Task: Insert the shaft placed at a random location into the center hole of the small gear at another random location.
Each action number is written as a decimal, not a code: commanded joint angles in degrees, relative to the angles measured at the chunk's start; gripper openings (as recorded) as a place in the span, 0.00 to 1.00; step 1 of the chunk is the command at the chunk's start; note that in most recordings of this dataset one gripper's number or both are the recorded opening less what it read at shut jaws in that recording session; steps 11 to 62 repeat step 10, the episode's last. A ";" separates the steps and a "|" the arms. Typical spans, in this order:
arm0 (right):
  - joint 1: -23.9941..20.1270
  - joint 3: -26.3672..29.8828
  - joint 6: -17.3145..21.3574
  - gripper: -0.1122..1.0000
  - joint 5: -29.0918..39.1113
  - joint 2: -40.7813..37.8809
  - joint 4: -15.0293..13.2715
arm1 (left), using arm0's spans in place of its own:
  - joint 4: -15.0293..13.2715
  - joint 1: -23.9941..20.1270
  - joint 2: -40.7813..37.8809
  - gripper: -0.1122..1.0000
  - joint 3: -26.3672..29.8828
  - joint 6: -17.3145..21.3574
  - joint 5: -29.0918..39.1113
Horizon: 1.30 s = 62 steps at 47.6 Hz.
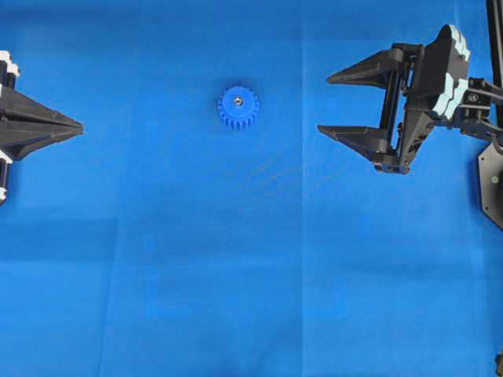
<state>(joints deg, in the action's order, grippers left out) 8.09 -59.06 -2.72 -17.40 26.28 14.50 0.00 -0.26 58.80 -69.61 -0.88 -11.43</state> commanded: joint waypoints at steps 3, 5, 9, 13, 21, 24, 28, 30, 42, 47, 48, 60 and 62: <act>-0.18 0.62 0.00 0.86 -0.44 0.26 0.18 | 0.09 -0.09 -0.26 0.10 0.53 -0.09 -0.53; -0.18 0.62 0.00 0.86 -0.44 0.26 0.09 | 0.09 -0.09 -0.26 0.10 0.53 -0.09 -0.53; -0.18 0.62 0.00 0.86 -0.44 0.26 0.18 | 0.09 -0.09 -0.26 0.10 0.53 0.00 -0.53; -0.09 0.62 0.00 0.86 -0.44 0.26 0.09 | 0.09 -0.09 -0.26 0.10 0.53 -0.09 -0.53; -0.09 0.62 0.00 0.86 -0.44 0.26 0.09 | 0.09 -0.09 -0.26 0.10 0.53 -0.09 -0.53; -0.09 0.62 0.00 0.86 -0.44 0.26 0.09 | 0.09 -0.09 -0.26 0.10 0.53 -0.09 -0.53; -0.09 0.62 0.00 0.86 -0.44 0.26 0.09 | 0.09 -0.09 -0.26 0.10 0.53 -0.09 -0.53; -0.09 0.62 0.00 0.86 -0.44 0.26 0.09 | 0.09 -0.09 -0.26 0.10 0.53 -0.09 -0.53; -0.09 0.62 0.00 0.86 -0.44 0.26 0.09 | 0.09 -0.09 -0.26 0.10 0.53 -0.09 -0.53; -0.09 0.62 0.00 0.86 -0.44 0.26 0.09 | 0.09 -0.09 -0.26 0.10 0.53 -0.09 -0.53; -0.09 0.62 0.00 0.86 -0.44 0.26 0.09 | 0.09 -0.09 -0.26 0.10 0.53 -0.09 -0.53; -0.09 0.62 0.00 0.86 -0.44 0.26 0.09 | 0.09 -0.09 -0.26 0.10 0.53 -0.09 -0.53; -0.09 0.62 0.00 0.86 -0.44 0.26 0.09 | 0.09 -0.09 -0.26 0.10 0.53 -0.09 -0.53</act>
